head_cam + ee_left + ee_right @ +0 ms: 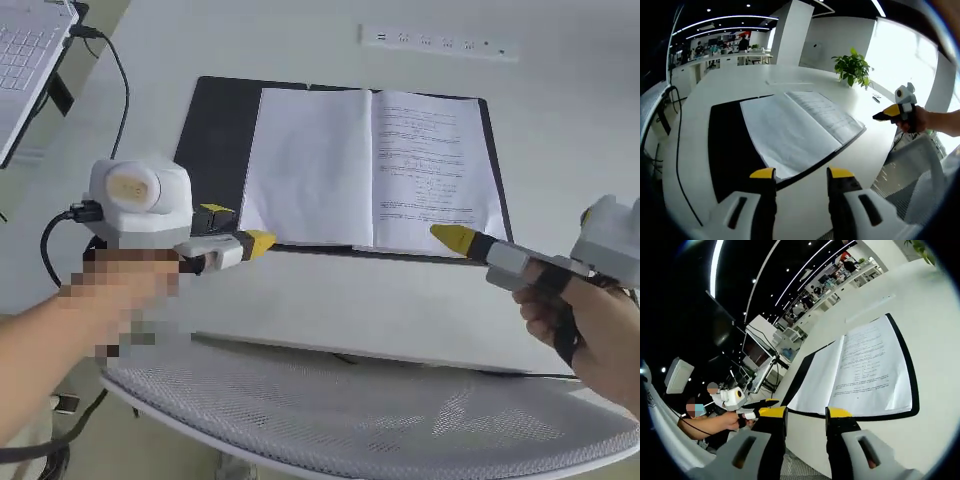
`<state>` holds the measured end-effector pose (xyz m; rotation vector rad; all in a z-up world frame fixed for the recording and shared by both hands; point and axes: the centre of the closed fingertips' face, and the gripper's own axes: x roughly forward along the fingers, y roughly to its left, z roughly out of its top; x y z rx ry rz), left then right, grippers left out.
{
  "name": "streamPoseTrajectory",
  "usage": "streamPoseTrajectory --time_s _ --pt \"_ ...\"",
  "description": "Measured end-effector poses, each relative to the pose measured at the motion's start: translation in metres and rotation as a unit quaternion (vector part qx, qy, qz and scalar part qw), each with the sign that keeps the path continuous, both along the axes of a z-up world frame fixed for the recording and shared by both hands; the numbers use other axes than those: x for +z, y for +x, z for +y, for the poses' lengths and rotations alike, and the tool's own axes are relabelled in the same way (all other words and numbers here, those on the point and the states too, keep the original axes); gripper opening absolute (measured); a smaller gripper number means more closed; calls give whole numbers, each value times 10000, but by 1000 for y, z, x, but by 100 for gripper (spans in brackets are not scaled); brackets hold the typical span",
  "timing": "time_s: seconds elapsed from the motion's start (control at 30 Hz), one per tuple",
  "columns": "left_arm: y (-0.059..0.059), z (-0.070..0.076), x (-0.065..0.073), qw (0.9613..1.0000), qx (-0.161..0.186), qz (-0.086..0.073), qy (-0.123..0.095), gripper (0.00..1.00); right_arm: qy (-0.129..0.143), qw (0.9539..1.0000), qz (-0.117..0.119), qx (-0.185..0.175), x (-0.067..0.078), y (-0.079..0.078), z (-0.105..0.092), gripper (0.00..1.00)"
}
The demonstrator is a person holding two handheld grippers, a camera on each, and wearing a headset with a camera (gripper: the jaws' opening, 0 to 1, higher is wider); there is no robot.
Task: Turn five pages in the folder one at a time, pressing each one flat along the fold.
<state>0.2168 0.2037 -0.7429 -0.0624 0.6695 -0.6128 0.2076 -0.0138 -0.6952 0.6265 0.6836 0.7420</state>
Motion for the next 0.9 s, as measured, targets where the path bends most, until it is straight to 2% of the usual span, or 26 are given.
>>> streamPoseTrajectory --time_s 0.07,0.1,0.27,0.47,0.57,0.63,0.77,0.9 --pt "-5 4 7 10000 46 -1 -19 40 -29 9999 -64 -138 6 -1 -11 31" --pt "-8 5 10 9999 94 75 -80 42 -72 9996 -143 -227 9 -1 -18 32" --pt "-22 10 23 9999 111 59 -105 46 -241 9980 -255 -531 18 -8 -44 37" --pt "-36 14 43 9998 133 -79 -159 47 -566 9950 -427 -705 26 -20 -69 39" --pt "-40 15 53 9997 130 -153 -127 47 -617 9939 -487 -777 30 -26 -78 40" --pt "-42 17 61 9995 140 -267 -95 48 -654 9932 -515 -818 31 -28 -84 41" --pt "-45 19 71 9991 198 -325 -180 49 -780 9917 -546 -867 31 -31 -89 44" --pt "-49 21 70 9992 221 -295 -157 49 -941 9910 -605 -731 30 -36 -85 45"
